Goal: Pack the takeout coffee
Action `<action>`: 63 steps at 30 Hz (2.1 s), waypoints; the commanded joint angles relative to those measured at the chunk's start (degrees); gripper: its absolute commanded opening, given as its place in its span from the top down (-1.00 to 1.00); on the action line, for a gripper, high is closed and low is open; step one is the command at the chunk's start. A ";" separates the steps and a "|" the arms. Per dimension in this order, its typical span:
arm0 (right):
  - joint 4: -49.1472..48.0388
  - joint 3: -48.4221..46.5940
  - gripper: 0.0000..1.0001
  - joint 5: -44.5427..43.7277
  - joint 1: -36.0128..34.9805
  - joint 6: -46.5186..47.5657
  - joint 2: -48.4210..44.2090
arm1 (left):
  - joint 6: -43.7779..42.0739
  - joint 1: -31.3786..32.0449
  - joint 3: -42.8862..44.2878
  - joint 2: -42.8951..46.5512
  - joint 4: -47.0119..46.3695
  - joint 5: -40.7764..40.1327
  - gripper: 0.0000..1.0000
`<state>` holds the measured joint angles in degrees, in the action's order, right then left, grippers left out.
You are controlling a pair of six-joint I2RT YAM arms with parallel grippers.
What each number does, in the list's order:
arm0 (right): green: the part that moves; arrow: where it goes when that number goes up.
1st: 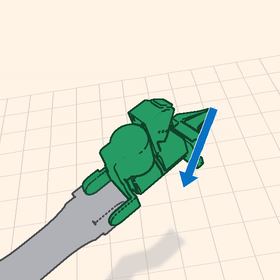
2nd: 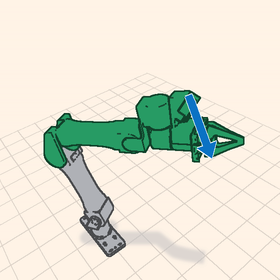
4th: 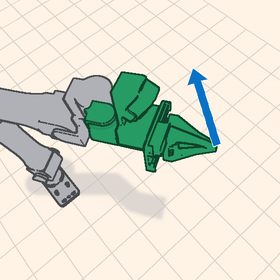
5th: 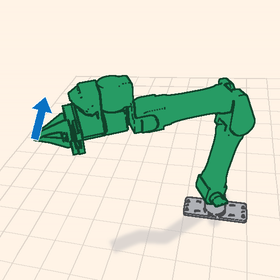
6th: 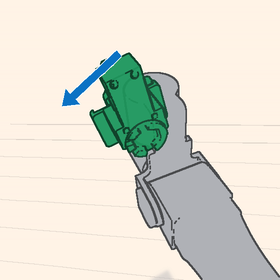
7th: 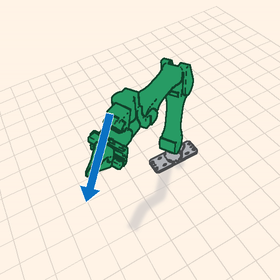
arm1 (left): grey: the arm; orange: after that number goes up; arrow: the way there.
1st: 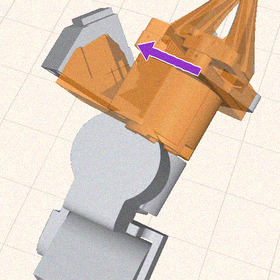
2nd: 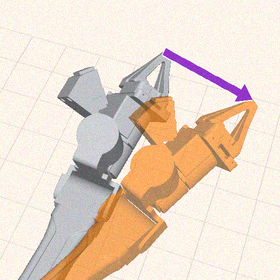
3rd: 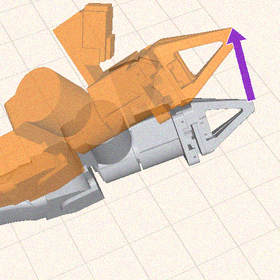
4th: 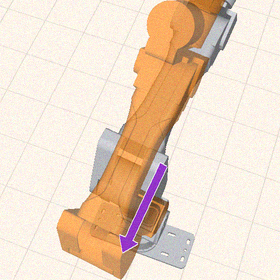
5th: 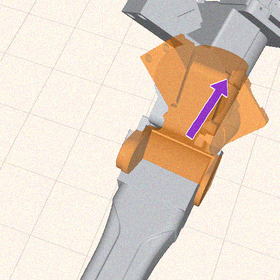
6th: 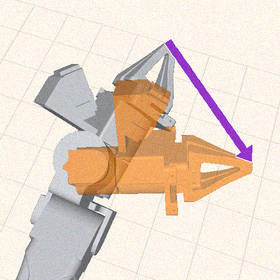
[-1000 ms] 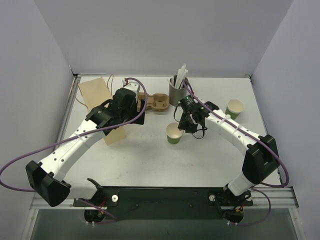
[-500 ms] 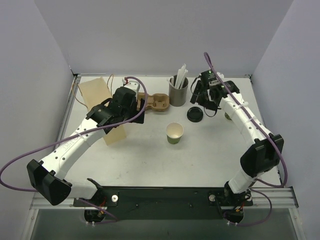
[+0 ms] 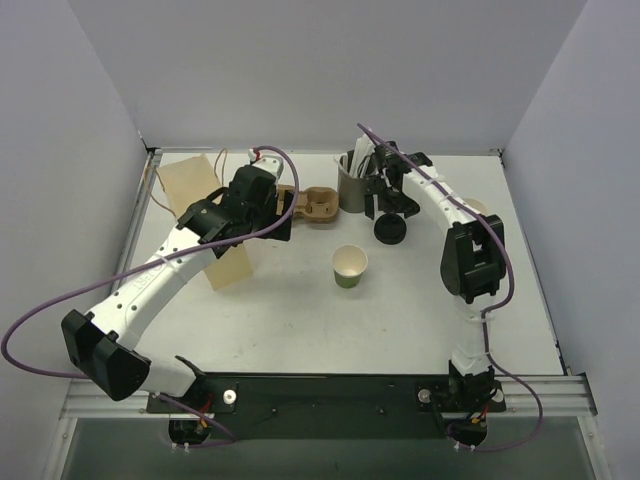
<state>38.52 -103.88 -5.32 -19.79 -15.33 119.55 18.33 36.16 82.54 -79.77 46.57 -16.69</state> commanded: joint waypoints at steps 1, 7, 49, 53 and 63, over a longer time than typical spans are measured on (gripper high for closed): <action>1.99 -2.74 -0.67 -0.21 0.72 4.17 0.07 | -0.31 -0.39 3.15 -0.56 0.46 -0.63 -0.82; 1.56 -1.42 -0.68 0.13 0.72 4.79 1.74 | -0.31 -0.48 3.59 -1.27 0.63 -0.80 -0.82; -1.06 -0.29 -0.57 -3.03 1.07 5.67 5.45 | -0.57 -1.27 3.94 -2.32 0.63 -0.01 -0.82; -5.29 3.32 -0.57 -1.54 1.42 4.61 1.57 | -0.57 -1.27 3.77 -2.50 0.63 0.08 -0.82; -7.15 4.20 -0.55 -0.66 2.56 3.29 -1.07 | -0.66 -1.53 3.50 -2.32 0.46 0.25 -0.82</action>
<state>31.16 -100.36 -6.00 -17.72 -10.92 122.63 18.20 35.03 83.42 -82.32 47.44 -16.64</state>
